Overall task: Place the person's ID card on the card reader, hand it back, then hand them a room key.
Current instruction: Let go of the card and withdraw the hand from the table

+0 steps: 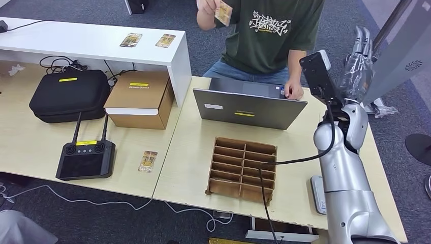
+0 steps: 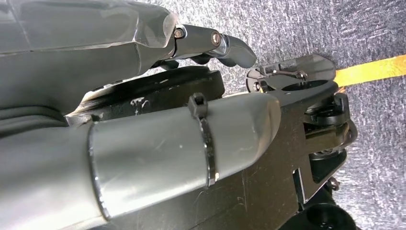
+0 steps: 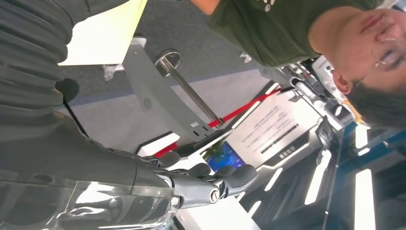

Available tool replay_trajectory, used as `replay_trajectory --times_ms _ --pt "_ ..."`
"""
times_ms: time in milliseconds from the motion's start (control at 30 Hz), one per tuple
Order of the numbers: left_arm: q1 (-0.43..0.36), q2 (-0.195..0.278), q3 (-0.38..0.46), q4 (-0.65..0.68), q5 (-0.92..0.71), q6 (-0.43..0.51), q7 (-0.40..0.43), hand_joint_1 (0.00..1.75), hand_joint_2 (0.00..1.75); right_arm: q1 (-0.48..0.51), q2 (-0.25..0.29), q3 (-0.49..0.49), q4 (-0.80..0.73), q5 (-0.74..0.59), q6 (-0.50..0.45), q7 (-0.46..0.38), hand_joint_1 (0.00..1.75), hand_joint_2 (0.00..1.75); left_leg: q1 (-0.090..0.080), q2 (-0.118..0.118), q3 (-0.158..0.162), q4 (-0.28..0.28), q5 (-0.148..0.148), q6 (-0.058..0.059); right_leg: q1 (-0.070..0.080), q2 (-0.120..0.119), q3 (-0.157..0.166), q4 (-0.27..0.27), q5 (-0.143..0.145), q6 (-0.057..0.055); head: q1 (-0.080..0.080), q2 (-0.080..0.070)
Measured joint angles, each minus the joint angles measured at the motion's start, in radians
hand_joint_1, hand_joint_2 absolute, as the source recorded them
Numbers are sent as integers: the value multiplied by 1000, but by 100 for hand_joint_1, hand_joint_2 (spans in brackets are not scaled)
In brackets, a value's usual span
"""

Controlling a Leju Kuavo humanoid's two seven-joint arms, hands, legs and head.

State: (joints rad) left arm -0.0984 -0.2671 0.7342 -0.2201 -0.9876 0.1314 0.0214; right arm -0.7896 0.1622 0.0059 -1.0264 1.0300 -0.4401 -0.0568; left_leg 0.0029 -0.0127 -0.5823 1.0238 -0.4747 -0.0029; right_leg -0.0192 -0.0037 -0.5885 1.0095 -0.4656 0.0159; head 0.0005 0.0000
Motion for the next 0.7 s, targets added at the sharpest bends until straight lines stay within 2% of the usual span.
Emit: replay_trajectory --times_ms 100,333,400,533,700 --pt "0 2 4 0 16 2 -1 0 0 120 -3 0 -138 -21 -12 -28 0 175 0 -2 0 0 0 0 0 -2 0 -1 -1 0 0 0" --pt "7 12 29 0 62 24 -44 0 0 619 -13 -17 -607 -51 -150 -151 0 175 1 -3 0 0 -7 0 0 -3 2 -1 -7 0 0 0" --pt "7 16 41 0 73 33 -57 0 0 728 -13 -18 -699 -32 -172 -170 0 175 1 -2 0 0 -8 -1 0 -2 1 -1 -8 1 0 0" --pt "9 17 59 0 81 56 -65 0 0 879 -6 -14 -832 26 -196 -171 0 175 1 -2 0 0 -8 -1 0 -2 1 -1 -8 1 0 0" --pt "18 4 66 0 83 95 -86 0 0 1011 19 14 -937 96 -249 -145 0 175 1 -1 0 0 -8 -1 1 -2 2 -1 -8 1 0 0"
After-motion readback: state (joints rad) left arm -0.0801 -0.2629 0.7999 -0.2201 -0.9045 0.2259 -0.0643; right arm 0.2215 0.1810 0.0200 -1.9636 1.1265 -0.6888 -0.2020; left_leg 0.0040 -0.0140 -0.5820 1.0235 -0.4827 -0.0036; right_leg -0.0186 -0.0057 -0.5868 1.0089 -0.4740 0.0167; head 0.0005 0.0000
